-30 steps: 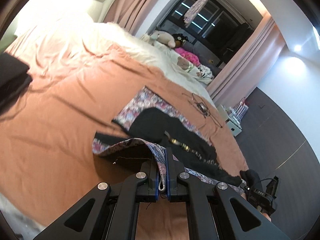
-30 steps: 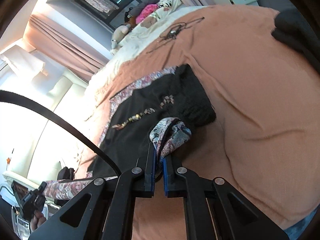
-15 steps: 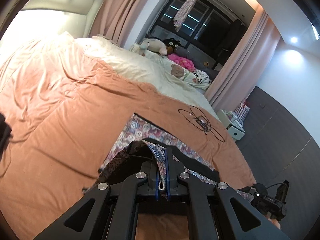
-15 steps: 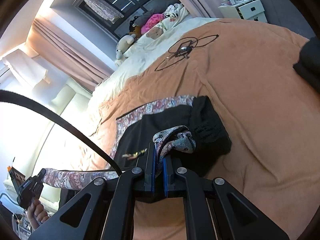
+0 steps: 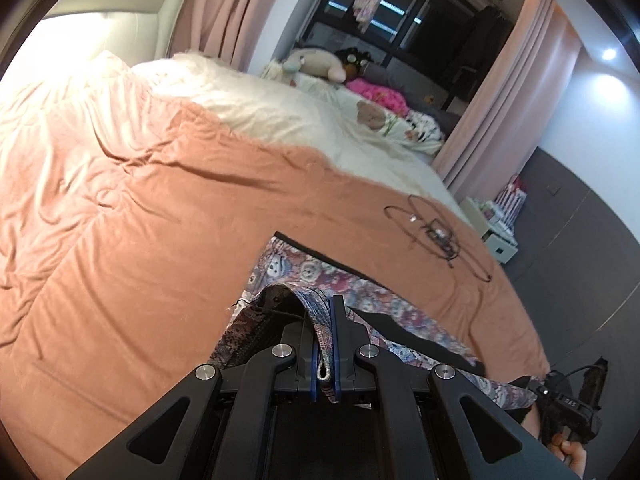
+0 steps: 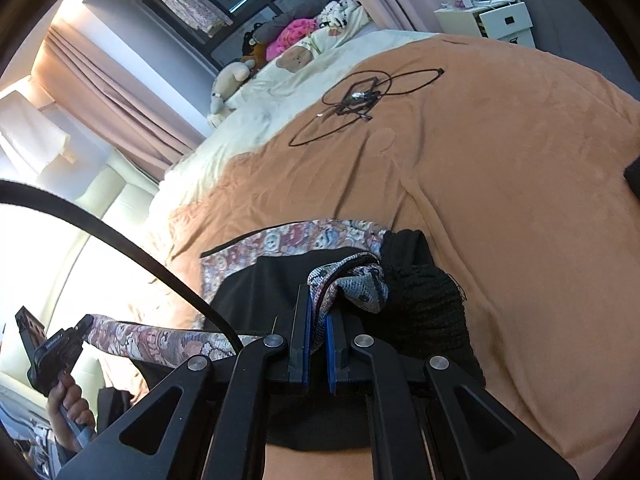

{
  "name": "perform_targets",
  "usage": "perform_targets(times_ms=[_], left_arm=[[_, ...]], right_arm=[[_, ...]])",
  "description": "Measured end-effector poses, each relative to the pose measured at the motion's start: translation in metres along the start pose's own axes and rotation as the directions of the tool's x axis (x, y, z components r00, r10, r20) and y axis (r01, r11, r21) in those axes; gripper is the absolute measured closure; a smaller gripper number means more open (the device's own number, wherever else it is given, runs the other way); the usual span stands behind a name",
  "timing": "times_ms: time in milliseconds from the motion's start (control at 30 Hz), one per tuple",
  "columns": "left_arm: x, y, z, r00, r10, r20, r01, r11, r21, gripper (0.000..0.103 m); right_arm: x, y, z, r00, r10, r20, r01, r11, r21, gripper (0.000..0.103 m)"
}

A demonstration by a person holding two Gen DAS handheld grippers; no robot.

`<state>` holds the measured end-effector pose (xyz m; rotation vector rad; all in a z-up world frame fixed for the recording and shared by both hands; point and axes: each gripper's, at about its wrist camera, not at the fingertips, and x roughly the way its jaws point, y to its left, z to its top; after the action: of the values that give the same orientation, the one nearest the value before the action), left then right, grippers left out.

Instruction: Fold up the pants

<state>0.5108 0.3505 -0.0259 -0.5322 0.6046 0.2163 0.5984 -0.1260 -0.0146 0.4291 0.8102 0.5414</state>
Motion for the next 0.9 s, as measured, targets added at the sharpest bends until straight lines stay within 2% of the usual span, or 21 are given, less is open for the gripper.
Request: perform_targets(times_ms=[333, 433, 500, 533, 567, 600, 633, 667, 733, 800, 900], left_arm=[[0.112, 0.032, 0.001, 0.991, 0.064, -0.118, -0.067, 0.998, -0.022, 0.098], [0.139, 0.039, 0.001, 0.983, 0.082, -0.165, -0.085, 0.996, -0.015, 0.097], [0.153, 0.043, 0.002, 0.973, 0.116, -0.2, -0.117, 0.993, 0.007, 0.091], [0.156, 0.045, 0.002, 0.97, 0.13, -0.205, -0.129, 0.991, 0.018, 0.083], [0.155, 0.047, 0.002, 0.969, 0.143, -0.203, -0.14, 0.99, 0.032, 0.068], [0.155, 0.049, 0.004, 0.968, 0.151, -0.2, -0.146, 0.988, 0.043, 0.06], [0.152, 0.051, 0.005, 0.968, 0.161, -0.192, -0.153, 0.987, 0.056, 0.045], [0.148, 0.053, 0.005, 0.969, 0.17, -0.178, -0.159, 0.985, 0.073, 0.041], [0.144, 0.055, 0.006, 0.967, 0.188, -0.169, -0.171, 0.979, 0.113, 0.041], [0.142, 0.058, 0.005, 0.963, 0.201, -0.182, -0.174, 0.973, 0.151, 0.041], [0.15, 0.057, -0.001, 0.941, 0.245, -0.232, -0.187, 0.951, 0.247, 0.041]], right_arm=[[0.069, 0.001, 0.024, 0.996, -0.071, -0.046, 0.07, 0.997, -0.027, 0.1], [0.083, 0.004, 0.029, 0.995, -0.09, -0.043, 0.088, 0.995, -0.045, 0.097], [0.092, 0.005, 0.032, 0.994, -0.094, -0.054, 0.092, 0.995, -0.05, 0.094], [0.094, 0.006, 0.033, 0.994, -0.091, -0.06, 0.088, 0.995, -0.047, 0.086], [0.093, 0.007, 0.035, 0.996, -0.075, -0.058, 0.072, 0.996, -0.044, 0.07], [0.088, 0.009, 0.035, 0.998, -0.051, -0.046, 0.048, 0.998, -0.046, 0.06], [0.086, 0.009, 0.036, 0.999, -0.037, -0.032, 0.036, 0.998, -0.051, 0.041], [0.08, 0.013, 0.036, 0.999, -0.038, -0.005, 0.037, 0.997, -0.066, 0.028], [0.069, 0.018, 0.035, 0.998, -0.056, 0.031, 0.06, 0.991, -0.116, 0.023], [0.062, 0.023, 0.032, 0.998, -0.055, 0.02, 0.057, 0.986, -0.157, 0.023], [0.055, 0.025, 0.028, 0.992, -0.124, 0.018, 0.125, 0.97, -0.208, 0.023]])
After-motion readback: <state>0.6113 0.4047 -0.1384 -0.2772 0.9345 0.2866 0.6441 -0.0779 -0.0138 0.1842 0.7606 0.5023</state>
